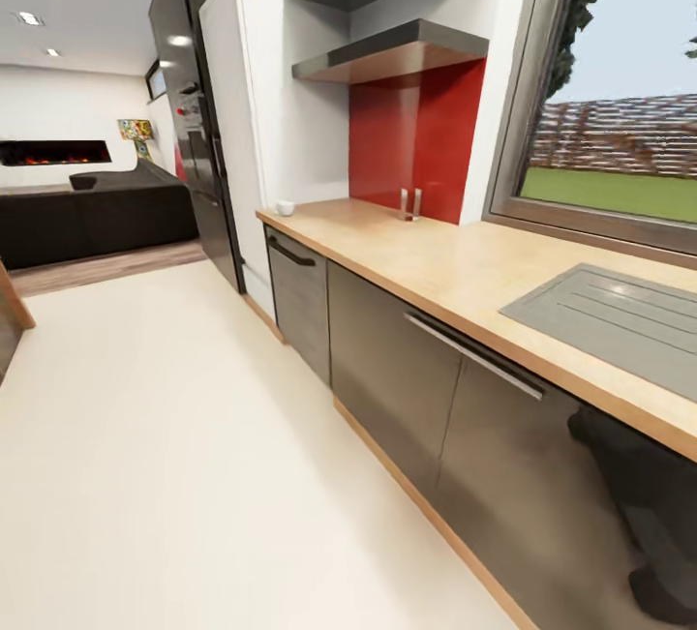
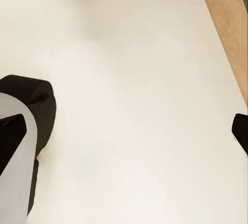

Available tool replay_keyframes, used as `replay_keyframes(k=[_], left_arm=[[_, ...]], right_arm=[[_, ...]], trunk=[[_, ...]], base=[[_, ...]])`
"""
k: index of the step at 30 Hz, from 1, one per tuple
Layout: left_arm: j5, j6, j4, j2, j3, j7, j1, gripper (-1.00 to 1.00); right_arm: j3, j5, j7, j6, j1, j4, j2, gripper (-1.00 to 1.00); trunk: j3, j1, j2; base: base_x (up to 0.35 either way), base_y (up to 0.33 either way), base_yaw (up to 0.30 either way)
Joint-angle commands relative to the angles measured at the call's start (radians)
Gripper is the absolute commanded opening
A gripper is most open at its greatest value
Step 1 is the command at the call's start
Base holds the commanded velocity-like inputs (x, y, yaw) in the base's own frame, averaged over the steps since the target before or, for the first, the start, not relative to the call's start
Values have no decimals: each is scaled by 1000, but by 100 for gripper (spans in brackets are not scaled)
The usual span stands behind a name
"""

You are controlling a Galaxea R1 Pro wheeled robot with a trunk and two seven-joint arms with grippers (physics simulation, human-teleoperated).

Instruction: Set up a coffee station on the kitchen countertop: keep the coffee maker on the countertop, move the bottle of coffee from the kitchen shelf to the counter next to the coffee maker, place a paper coffee filter on top of the coffee maker, put the saucer next to the coffee maker with the coffee cup on the saucer, and place the electric kettle next to the coffee maker.

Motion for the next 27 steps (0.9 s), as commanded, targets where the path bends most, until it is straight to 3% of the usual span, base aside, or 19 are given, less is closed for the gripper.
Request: replay_keyframes(k=[1, 14, 27], left_arm=[[3, -2, -2, 0, -3, 0, 1, 100], [3, -2, -2, 0, -3, 0, 1, 100], [3, -2, -3, 0, -5, 1, 1, 100]], right_arm=[[-9, 10, 6, -5, -1, 0, 0, 100], [-9, 10, 7, -4, -1, 0, 0, 100], [-8, 10, 11, -5, -1, 0, -2, 100]], trunk=[[-1, 0, 0], [-1, 0, 0], [-1, 0, 0]], base=[[248, 231, 275], [257, 229, 265], [301, 170, 23]])
